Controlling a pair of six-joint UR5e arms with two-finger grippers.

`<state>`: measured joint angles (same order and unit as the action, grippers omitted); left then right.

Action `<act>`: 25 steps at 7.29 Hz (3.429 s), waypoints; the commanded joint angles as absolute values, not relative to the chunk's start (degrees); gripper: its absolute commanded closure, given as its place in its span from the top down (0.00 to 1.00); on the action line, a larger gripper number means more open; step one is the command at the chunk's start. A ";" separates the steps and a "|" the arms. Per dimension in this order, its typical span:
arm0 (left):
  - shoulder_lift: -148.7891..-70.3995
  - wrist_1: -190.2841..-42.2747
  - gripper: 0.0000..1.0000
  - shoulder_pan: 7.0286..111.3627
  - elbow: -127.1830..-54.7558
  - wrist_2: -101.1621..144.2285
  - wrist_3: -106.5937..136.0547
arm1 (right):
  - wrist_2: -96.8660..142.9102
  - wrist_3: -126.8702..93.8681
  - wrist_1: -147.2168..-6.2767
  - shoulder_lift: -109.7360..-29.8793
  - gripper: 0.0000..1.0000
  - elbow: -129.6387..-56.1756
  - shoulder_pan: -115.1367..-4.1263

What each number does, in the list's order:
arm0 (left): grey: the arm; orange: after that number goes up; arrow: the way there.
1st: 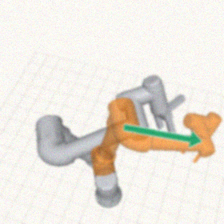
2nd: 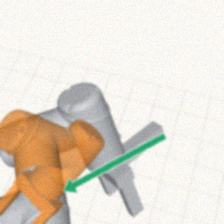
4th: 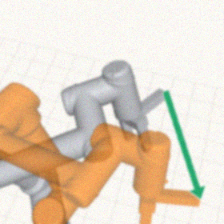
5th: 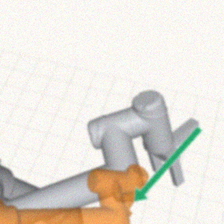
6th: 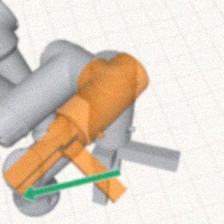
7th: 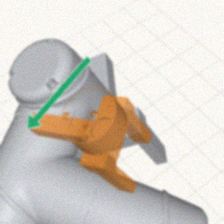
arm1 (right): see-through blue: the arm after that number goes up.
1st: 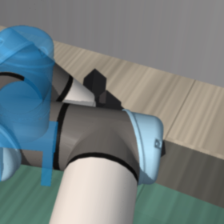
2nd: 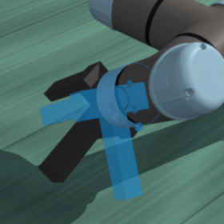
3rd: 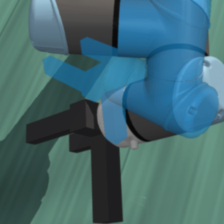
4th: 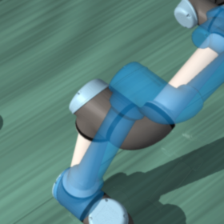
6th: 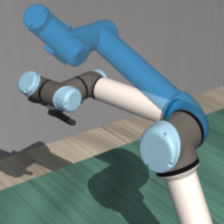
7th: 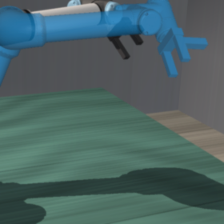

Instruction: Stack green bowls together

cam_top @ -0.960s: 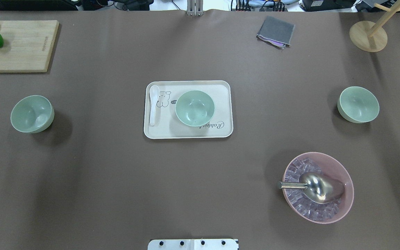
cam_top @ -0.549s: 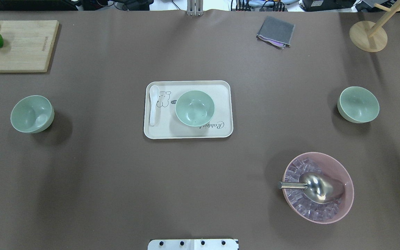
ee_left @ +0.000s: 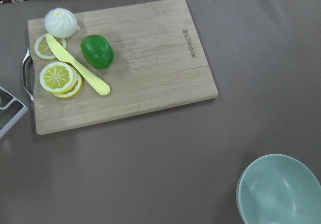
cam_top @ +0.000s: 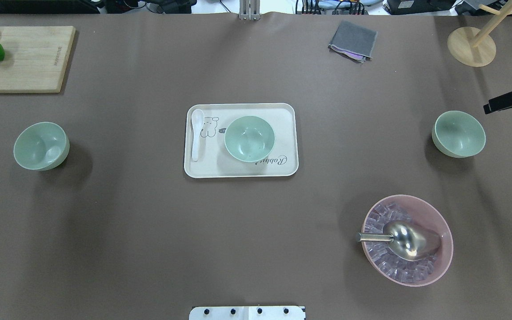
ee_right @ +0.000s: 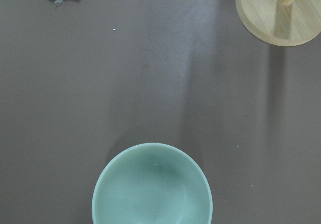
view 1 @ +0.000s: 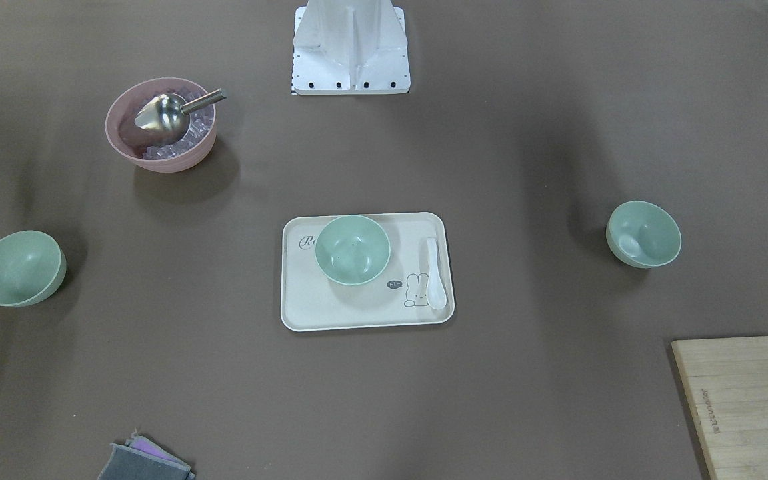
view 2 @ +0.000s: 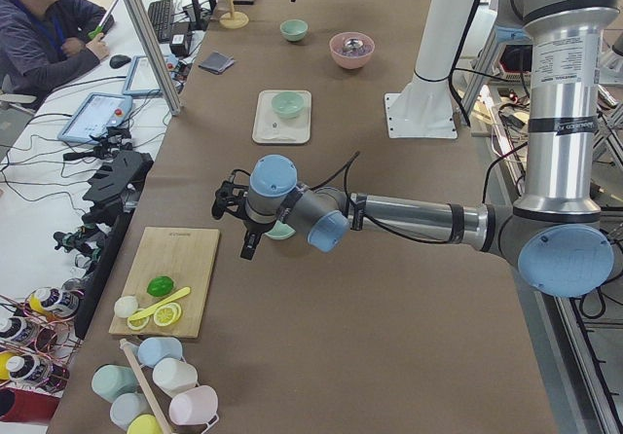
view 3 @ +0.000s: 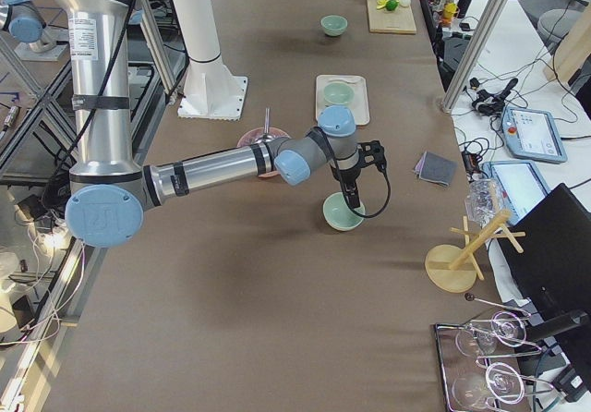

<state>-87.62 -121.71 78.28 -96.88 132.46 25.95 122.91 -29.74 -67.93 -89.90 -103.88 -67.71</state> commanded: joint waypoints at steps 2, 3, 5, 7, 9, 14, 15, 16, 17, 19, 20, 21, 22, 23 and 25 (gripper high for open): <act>-89.98 -125.15 0.97 63.14 -95.03 118.69 40.23 | 119.71 -32.34 -65.75 -90.79 1.00 -103.62 -65.30; -91.74 -125.33 0.97 59.97 -92.83 116.48 41.12 | 119.71 -32.26 -65.66 -90.88 1.00 -103.62 -65.22; -92.64 -127.68 0.97 57.67 -90.89 116.28 41.13 | 119.71 -32.17 -65.30 -91.14 1.00 -103.62 -65.04; -91.94 -131.90 0.81 57.57 -88.78 116.89 40.35 | 119.62 -32.17 -65.30 -91.32 1.00 -103.62 -65.04; -90.63 -134.98 0.69 57.57 -87.28 117.07 40.25 | 119.62 -32.08 -65.30 -91.32 1.00 -103.62 -64.95; -89.38 -137.37 0.54 57.57 -87.54 119.88 39.46 | 119.62 -32.17 -65.30 -91.76 1.00 -103.62 -64.86; -89.47 -137.37 0.51 57.57 -87.71 119.88 39.46 | 119.53 -32.17 -65.30 -91.76 1.00 -103.62 -64.86; -89.47 -137.37 0.40 57.57 -87.71 119.88 39.46 | 119.53 -32.17 -65.30 -91.76 1.00 -103.62 -64.78; -89.47 -137.37 0.28 57.57 -87.71 119.88 39.46 | 119.62 -32.25 -65.30 -91.76 1.00 -103.62 -64.78; -89.47 -137.37 0.05 57.57 -87.80 119.88 39.46 | 119.62 -32.26 -65.30 -91.76 1.00 -103.62 -64.78; -89.56 -137.37 0.00 57.57 -87.80 119.88 39.72 | 119.62 -32.26 -65.22 -91.76 1.00 -103.71 -64.78; -90.08 -137.29 0.00 57.57 -88.24 119.88 40.07 | 119.62 -32.17 -65.21 -91.76 1.00 -103.71 -64.78; -90.70 -136.68 0.00 57.57 -89.46 119.88 40.34 | 119.62 -32.08 -65.30 -91.76 1.00 -103.71 -64.78; -91.66 -134.67 0.00 57.57 -91.47 120.23 40.78 | 119.62 -31.73 -65.30 -91.84 1.00 -103.62 -64.69; -97.09 -129.92 0.00 57.48 -93.95 119.80 40.25 | 119.79 -31.03 -65.30 -92.28 1.00 -103.62 -64.69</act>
